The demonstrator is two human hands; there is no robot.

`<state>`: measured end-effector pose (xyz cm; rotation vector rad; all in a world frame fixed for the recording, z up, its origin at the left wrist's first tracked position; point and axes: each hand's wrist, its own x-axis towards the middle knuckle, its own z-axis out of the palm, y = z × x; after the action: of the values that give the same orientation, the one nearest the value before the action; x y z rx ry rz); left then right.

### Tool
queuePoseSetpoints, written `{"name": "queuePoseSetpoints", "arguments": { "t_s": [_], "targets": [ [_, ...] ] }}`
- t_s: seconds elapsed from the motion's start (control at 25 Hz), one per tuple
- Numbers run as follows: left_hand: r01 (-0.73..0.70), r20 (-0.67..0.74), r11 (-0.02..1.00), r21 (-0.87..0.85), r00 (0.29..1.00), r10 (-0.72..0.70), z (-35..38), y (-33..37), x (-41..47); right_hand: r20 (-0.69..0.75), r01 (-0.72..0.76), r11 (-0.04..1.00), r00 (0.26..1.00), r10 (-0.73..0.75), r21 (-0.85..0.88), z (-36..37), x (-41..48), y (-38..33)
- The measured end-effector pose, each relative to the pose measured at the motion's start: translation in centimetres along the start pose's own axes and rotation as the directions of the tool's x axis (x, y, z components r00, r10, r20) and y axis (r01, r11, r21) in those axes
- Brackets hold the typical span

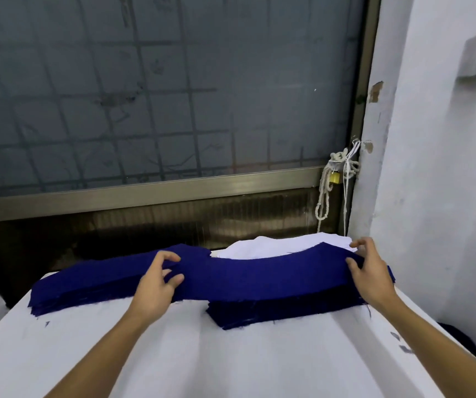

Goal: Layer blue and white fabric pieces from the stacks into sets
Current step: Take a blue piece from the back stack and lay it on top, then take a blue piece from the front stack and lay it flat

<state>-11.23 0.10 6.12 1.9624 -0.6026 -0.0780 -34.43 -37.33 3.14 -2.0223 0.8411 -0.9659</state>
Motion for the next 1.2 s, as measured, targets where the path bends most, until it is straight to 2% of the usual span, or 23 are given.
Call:
{"name": "queuePoseSetpoints", "arguments": {
  "t_s": [0.16, 0.4, 0.52, 0.72, 0.84, 0.92, 1.04, 1.12, 1.2],
  "targets": [
    [-0.058, 0.034, 0.988, 0.142, 0.998, 0.054, 6.3, 3.0, 3.6, -0.01, -0.104, 0.983, 0.995, 0.104, -0.151, -2.3, 5.0, 2.5],
    [0.031, 0.144, 0.938, 0.345, 0.986, -0.086, 12.8, 2.4, 5.8, 0.022, -0.191, 0.886, 0.975, 0.22, -0.422, -3.1, 7.8, 6.4],
    [0.104, 0.167, 0.909, 0.403, 0.968, -0.185, 13.0, 1.4, 5.5, 0.061, -0.145, 0.857, 0.978, 0.201, -0.495, -2.4, 7.5, 7.7],
    [0.102, 0.151, 0.874, 0.475, 0.969, -0.195, 12.7, 0.3, 5.3, 0.077, -0.027, 0.807, 0.993, 0.09, -0.589, -1.8, 6.7, 9.4],
    [0.057, 0.192, 0.833, 0.55, 0.962, -0.193, 13.1, 0.3, 4.8, 0.076, 0.094, 0.645, 0.996, -0.056, -0.759, -1.6, 6.1, 9.8],
    [0.021, 0.218, 0.792, 0.61, 0.957, -0.193, 13.1, 0.3, 4.3, 0.141, 0.188, 0.536, 0.982, -0.127, -0.823, -1.3, 6.0, 9.7],
    [-0.002, 0.224, 0.749, 0.663, 0.955, -0.196, 12.3, 0.5, 4.4, 0.225, 0.212, 0.5, 0.974, -0.035, -0.84, -1.5, 6.8, 8.3],
    [-0.015, 0.204, 0.743, 0.669, 0.965, -0.165, 11.3, 0.6, 5.0, 0.231, 0.201, 0.468, 0.973, 0.007, -0.861, -1.3, 7.5, 6.3],
    [-0.003, 0.15, 0.779, 0.627, 0.982, -0.117, 9.8, 0.7, 6.0, 0.206, 0.192, 0.535, 0.978, -0.034, -0.823, 0.2, 7.7, 3.7]
  ]
}}
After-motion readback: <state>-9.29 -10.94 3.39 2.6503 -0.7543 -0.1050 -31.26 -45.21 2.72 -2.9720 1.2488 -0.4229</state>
